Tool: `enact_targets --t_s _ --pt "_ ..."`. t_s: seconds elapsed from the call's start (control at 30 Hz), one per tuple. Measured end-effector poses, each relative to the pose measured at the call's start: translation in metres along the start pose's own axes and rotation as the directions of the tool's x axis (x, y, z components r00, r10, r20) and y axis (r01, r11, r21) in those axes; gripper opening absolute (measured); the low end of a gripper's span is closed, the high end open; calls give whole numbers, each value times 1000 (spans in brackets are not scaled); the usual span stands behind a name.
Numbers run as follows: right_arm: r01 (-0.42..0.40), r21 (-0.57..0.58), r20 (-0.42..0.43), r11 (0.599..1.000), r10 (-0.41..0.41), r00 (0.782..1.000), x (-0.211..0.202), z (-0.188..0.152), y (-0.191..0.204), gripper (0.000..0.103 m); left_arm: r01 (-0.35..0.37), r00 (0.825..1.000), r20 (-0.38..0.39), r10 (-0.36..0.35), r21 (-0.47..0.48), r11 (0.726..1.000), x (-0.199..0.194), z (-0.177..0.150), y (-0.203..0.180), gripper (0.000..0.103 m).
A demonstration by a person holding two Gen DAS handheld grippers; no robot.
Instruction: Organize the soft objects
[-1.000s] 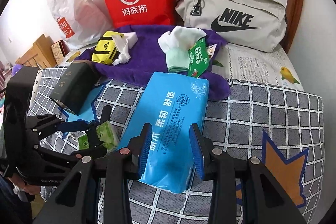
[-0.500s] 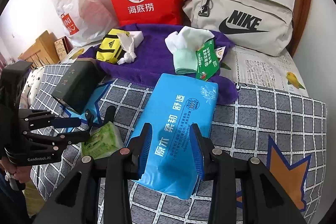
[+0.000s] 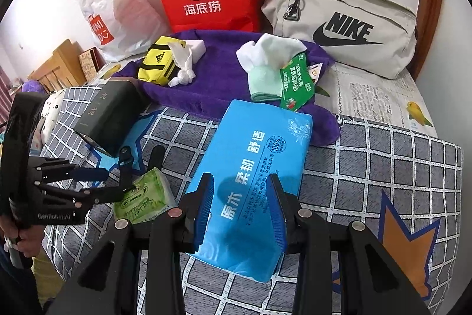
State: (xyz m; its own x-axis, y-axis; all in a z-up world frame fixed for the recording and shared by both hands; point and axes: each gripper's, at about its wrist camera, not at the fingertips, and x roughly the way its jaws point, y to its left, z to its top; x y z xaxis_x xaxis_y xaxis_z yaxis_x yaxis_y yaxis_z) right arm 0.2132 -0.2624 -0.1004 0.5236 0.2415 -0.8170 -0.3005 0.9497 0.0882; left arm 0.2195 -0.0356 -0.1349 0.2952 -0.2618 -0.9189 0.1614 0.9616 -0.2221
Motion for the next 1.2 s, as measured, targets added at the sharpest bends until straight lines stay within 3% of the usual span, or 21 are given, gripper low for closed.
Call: enact_targets --t_s 0.23,0.33,0.73,0.93,1.2 --pt "6 18 -5 1000 -5 1000 2 1 -10 37 28 1000 -8 -29 -27 999 5 13 -7 52" --pt "6 16 -6 1000 -6 1000 4 2 -11 37 -18 999 -33 16 -74 997 18 20 -3 52" --pt "28 -32 -7 999 -28 1000 7 5 -4 44 18 999 -34 -27 -251 968 28 28 23 53" --pt "22 -43 -6 999 -22 1000 6 7 2 44 -60 998 -36 54 -183 981 34 32 5 55" --pt "19 -67 4 998 -19 1000 2 5 11 44 -81 995 -60 74 -128 988 25 11 10 55"
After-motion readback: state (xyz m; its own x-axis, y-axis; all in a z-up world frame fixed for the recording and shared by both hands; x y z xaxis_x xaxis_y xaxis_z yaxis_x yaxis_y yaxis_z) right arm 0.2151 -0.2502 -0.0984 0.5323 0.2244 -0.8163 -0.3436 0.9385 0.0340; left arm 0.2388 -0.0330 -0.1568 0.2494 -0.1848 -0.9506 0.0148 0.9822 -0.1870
